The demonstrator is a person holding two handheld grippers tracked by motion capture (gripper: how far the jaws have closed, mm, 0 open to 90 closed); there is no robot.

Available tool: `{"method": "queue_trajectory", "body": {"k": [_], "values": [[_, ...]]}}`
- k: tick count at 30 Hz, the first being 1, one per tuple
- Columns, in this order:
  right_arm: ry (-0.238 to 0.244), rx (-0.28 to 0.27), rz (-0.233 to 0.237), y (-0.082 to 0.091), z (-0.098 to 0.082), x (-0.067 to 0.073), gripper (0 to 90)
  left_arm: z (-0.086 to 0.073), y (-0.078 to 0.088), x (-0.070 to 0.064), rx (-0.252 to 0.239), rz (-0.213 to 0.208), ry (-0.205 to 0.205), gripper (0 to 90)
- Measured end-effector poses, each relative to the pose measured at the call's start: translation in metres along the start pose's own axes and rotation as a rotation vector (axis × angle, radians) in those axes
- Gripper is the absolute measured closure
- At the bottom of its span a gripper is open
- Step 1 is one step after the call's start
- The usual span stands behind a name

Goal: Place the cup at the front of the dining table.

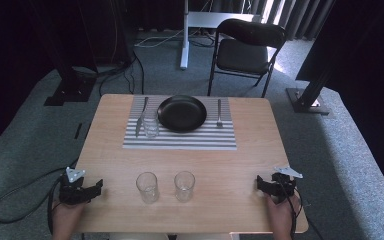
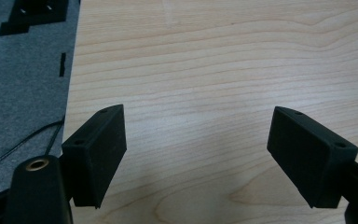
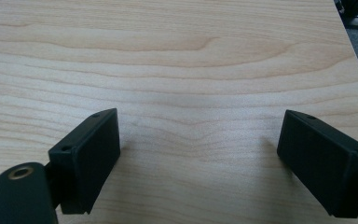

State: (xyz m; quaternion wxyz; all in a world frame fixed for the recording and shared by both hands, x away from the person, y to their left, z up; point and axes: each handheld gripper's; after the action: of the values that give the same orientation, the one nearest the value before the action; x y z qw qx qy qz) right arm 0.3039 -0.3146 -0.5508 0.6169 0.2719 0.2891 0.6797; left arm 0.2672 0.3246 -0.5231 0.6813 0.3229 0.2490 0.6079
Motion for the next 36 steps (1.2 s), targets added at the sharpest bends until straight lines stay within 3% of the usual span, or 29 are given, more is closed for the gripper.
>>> {"method": "queue_trajectory", "body": {"k": [5, 8, 13, 15, 19, 22, 23, 29, 36], "values": [[0.000, 0.000, 0.000, 0.000, 0.000, 0.000, 12.6, -0.007, 0.001, 0.000, -0.041, 0.058, 0.030, 20.3], [0.000, 0.000, 0.000, 0.000, 0.000, 0.000, 12.6, -0.010, -0.001, -0.002, -0.039, 0.118, 0.023, 20.3], [0.000, 0.000, 0.000, 0.000, 0.000, 0.000, 12.5, -0.011, -0.005, -0.002, -0.027, 0.108, 0.050, 20.2], [0.000, 0.000, 0.000, 0.000, 0.000, 0.000, 12.6, -0.012, -0.007, -0.004, -0.026, 0.122, 0.053, 20.2], [-0.001, 0.000, 0.000, 0.000, 0.000, 0.000, 12.5, -0.011, -0.012, -0.010, -0.021, 0.165, 0.043, 10.2], [-0.001, 0.000, 0.000, 0.000, 0.000, 0.000, 12.5, -0.008, -0.017, -0.011, -0.001, 0.167, 0.041, 7.8], [-0.001, 0.000, 0.000, 0.000, 0.000, 0.000, 12.5, -0.007, -0.019, -0.011, 0.012, 0.162, 0.047, 0.2], [0.000, 0.000, 0.000, 0.000, 0.000, 0.000, 12.5, -0.007, -0.022, -0.010, -0.006, 0.134, 0.075, 0.2], [0.000, 0.000, 0.000, 0.000, 0.000, 0.000, 12.5, -0.006, -0.023, -0.013, -0.020, 0.131, 0.052, 0.2]]}}
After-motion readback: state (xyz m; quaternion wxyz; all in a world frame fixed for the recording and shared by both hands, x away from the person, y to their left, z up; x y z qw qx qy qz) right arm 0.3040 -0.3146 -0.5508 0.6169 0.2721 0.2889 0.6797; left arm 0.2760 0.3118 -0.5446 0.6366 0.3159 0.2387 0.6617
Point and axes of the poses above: each handheld gripper's, and its own axes: y roughly backward along the jaws, z roughly out of its top, x roughly to its left, and after that the axes turned 3 degrees about x, right-handed
